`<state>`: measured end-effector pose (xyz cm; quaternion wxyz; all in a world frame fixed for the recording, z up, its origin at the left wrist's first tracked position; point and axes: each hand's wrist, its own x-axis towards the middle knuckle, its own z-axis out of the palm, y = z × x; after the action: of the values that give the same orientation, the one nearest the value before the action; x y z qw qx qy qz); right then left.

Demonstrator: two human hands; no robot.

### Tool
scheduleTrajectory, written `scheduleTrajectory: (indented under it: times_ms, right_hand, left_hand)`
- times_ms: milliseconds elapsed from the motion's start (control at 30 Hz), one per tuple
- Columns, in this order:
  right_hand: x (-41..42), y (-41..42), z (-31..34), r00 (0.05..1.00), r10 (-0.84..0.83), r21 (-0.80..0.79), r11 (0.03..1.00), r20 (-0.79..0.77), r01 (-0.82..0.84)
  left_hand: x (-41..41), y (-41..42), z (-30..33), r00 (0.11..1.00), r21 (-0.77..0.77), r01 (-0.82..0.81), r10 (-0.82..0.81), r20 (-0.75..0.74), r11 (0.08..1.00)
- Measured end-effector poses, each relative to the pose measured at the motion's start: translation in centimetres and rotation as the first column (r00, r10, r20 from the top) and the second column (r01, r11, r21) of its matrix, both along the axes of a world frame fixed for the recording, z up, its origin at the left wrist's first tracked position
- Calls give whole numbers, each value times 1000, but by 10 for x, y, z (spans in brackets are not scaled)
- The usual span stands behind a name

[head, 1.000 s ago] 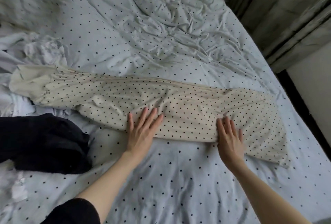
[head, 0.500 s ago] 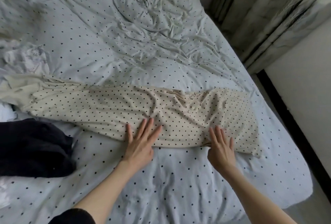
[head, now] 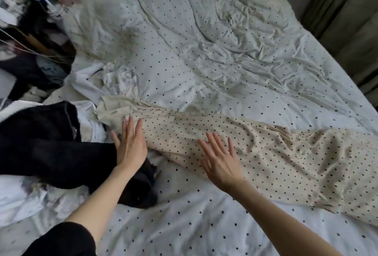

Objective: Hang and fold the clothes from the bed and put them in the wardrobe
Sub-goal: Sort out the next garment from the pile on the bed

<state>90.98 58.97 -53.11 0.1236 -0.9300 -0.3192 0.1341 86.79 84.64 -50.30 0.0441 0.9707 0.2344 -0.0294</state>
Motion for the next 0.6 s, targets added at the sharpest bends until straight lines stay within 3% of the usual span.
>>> scheduleTrajectory:
  times_ms: [167,233,333,400,467,533,600]
  right_hand:
    - [29,107,-1,997,78,39,996,-22,-77]
    - [41,134,-1,996,91,42,995,-22,-90]
    - [52,173,-7,993,114,42,993,-41,-112]
    - [52,190,-8,993,108,62,993,-53,-105]
    - [48,208,-9,995,95,122,988,-38,-90]
    - [45,223,-9,995,99,187,977,13,-100]
    - [48,235,-13,992,116,176,977,40,-121]
  left_hand:
    - [28,102,7,986,-49,-160,162,33,986]
    - [40,127,5,991,-102,-135,133,-23,986]
    - [51,152,-2,994,-62,-42,35,-105,997]
    - [59,157,-1,995,-159,-96,100,19,983]
    - [72,165,3,944,-326,-197,268,191,924]
    - [85,169,7,872,-373,-206,343,350,905]
    - [95,171,6,841,-382,-183,346,417,906]
